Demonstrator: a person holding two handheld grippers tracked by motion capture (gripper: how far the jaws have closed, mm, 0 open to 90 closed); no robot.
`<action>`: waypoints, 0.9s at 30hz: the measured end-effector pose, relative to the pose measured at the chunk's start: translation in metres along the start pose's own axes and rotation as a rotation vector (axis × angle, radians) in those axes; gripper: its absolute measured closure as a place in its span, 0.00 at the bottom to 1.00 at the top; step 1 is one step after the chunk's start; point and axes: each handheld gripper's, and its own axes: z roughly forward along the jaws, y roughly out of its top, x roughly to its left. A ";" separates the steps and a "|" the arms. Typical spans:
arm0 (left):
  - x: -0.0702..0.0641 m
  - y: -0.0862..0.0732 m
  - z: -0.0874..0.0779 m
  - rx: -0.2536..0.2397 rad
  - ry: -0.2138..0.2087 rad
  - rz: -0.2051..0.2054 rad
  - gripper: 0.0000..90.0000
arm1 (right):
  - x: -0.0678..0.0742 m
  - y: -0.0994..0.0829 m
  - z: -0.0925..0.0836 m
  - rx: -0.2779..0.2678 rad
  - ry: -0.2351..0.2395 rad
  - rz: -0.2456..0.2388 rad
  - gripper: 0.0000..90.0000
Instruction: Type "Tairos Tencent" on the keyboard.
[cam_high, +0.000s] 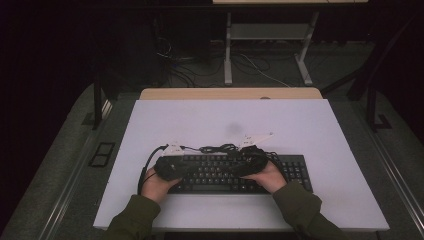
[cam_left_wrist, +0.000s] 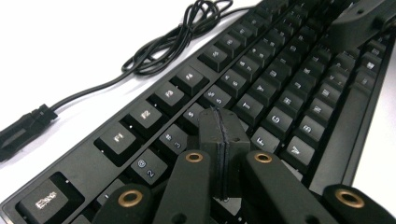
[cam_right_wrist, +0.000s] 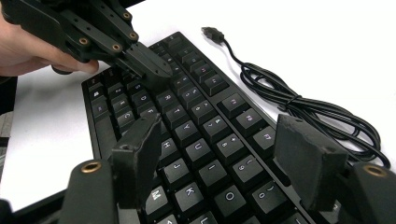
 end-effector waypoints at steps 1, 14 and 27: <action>0.000 0.000 0.000 0.004 0.002 0.005 0.99 | 0.000 0.000 0.000 0.001 0.000 0.001 0.36; -0.001 0.002 -0.006 -0.012 0.005 0.011 0.99 | 0.000 0.001 -0.001 -0.006 -0.003 0.004 0.36; -0.004 0.002 -0.013 -0.053 0.017 -0.006 0.78 | 0.004 0.001 -0.001 0.008 0.021 -0.006 0.48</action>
